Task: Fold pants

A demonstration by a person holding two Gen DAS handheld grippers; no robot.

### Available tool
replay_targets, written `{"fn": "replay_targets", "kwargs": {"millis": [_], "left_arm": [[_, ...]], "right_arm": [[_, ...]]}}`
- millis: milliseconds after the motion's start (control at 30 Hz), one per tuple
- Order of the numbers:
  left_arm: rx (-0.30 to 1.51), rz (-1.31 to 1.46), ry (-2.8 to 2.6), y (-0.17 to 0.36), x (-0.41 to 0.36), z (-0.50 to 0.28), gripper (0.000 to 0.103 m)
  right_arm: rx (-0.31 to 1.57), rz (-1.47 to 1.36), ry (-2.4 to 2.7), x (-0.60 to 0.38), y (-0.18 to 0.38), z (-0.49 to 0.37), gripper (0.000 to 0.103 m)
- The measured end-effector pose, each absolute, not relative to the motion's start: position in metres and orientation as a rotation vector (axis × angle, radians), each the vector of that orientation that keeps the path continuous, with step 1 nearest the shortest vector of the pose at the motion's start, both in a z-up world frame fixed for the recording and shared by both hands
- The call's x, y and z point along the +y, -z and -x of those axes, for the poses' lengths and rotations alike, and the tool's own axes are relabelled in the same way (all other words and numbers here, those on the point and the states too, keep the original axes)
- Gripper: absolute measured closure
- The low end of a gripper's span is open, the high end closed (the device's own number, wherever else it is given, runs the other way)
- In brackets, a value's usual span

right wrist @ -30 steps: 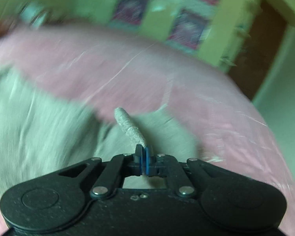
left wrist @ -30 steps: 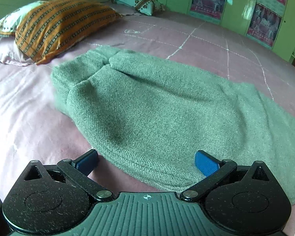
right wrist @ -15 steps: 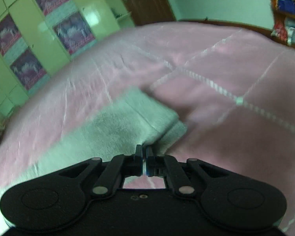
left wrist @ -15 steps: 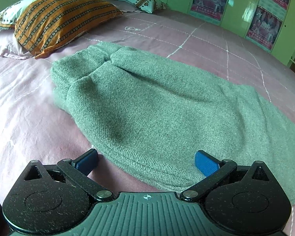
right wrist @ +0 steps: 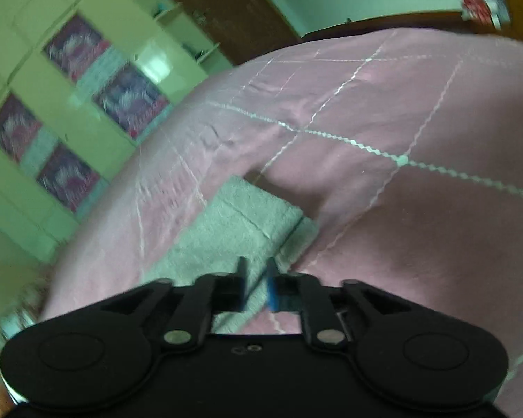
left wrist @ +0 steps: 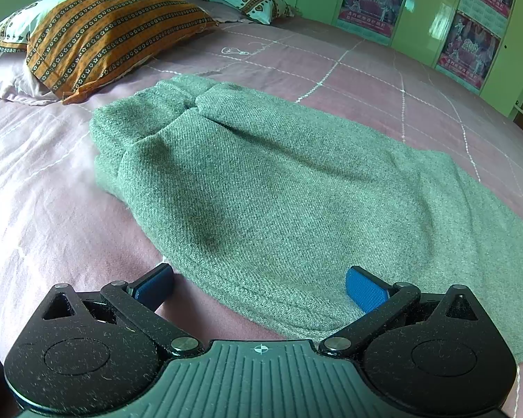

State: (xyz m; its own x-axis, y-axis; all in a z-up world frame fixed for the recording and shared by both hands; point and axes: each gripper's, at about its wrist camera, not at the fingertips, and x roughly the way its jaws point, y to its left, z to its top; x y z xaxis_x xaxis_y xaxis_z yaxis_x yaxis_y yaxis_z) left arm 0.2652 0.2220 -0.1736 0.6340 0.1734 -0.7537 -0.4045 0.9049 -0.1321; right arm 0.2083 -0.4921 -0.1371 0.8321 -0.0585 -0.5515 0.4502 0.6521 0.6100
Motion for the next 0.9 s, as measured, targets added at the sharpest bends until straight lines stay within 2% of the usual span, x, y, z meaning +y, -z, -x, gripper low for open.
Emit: {"fn": "replay_targets", "kwargs": {"millis": [100, 133, 333, 533, 567, 600, 733, 800, 867, 900], "left_arm": [[0.821, 0.305, -0.336, 0.174, 0.222, -0.265, 0.000], [0.821, 0.306, -0.336, 0.174, 0.222, -0.265, 0.000], [0.821, 0.307, -0.335, 0.174, 0.222, -0.264, 0.000], [0.822, 0.315, -0.328, 0.173, 0.223, -0.263, 0.000], [0.820, 0.316, -0.329, 0.173, 0.223, -0.262, 0.000], [0.820, 0.315, -0.331, 0.173, 0.223, -0.263, 0.000], [0.821, 0.302, -0.339, 0.174, 0.220, -0.264, 0.000], [0.820, 0.308, -0.334, 0.174, 0.222, -0.264, 0.000], [0.820, 0.314, -0.331, 0.174, 0.222, -0.263, 0.000], [0.820, 0.313, -0.332, 0.174, 0.222, -0.263, 0.000]], "right_arm": [[0.590, -0.822, 0.307, -0.492, 0.150, -0.226, 0.094], [0.604, -0.813, 0.310, -0.491, 0.152, -0.230, 0.103], [0.451, -0.733, 0.255, -0.467, 0.112, -0.201, 0.103], [0.589, -0.818, 0.268, -0.491, 0.151, -0.208, 0.102], [0.552, -0.820, 0.277, -0.492, 0.146, -0.200, 0.092], [0.503, -0.825, 0.290, -0.492, 0.140, -0.189, 0.090], [0.532, -0.862, 0.290, -0.495, 0.146, -0.176, 0.100], [0.548, -0.885, 0.279, -0.496, 0.154, -0.176, 0.100], [0.542, -0.928, 0.274, -0.497, 0.160, -0.176, 0.093], [0.520, -0.941, 0.278, -0.500, 0.163, -0.179, 0.093]]}}
